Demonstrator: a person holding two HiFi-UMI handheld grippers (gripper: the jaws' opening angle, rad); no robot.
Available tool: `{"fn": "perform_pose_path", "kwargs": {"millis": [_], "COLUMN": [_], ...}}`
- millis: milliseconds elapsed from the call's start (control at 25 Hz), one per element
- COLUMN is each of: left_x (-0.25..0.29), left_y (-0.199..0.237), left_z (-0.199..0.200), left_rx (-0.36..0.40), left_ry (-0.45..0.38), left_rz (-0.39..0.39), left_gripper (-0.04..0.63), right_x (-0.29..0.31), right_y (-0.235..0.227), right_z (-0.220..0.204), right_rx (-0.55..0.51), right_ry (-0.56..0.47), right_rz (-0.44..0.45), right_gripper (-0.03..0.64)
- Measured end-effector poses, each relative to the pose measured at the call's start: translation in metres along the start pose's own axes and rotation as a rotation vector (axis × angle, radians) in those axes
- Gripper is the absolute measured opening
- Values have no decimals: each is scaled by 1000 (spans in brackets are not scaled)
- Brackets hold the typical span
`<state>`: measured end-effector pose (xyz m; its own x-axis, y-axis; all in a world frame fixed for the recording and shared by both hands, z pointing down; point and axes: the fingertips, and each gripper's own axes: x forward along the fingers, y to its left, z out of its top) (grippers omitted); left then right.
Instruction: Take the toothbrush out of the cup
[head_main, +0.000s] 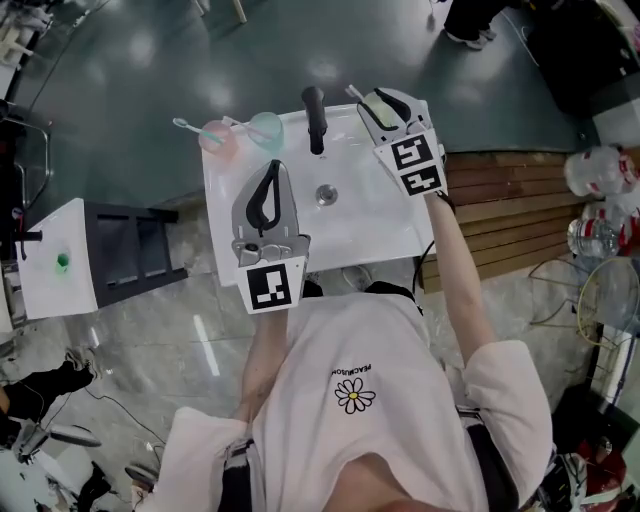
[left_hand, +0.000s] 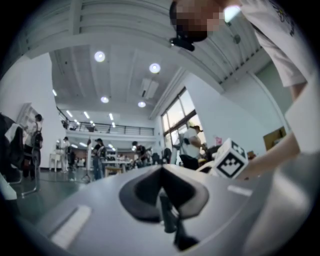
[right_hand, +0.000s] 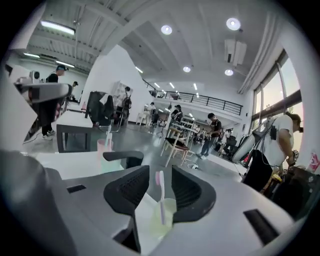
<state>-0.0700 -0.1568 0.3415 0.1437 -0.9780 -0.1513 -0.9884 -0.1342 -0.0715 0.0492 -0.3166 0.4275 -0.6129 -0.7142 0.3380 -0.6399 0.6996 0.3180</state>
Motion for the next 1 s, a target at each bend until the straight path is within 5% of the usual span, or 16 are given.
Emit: {"fn": "perform_pose_path", "kwargs": {"millis": [200, 480, 1000], "left_x": [-5, -10, -12], "left_y": [13, 25, 37], "left_z": [-8, -12, -13], "left_rx": [14, 17, 31], "left_ry": [29, 40, 39], "left_rz": [27, 64, 87], "left_gripper": [6, 8, 8], "right_x": [36, 64, 72], "right_y": [4, -4, -6], "right_z": [-47, -79, -89], "right_rx": [-14, -1, 17], "right_ry": [173, 283, 297], "right_rz": [63, 46, 22], "right_gripper": [136, 96, 32]}}
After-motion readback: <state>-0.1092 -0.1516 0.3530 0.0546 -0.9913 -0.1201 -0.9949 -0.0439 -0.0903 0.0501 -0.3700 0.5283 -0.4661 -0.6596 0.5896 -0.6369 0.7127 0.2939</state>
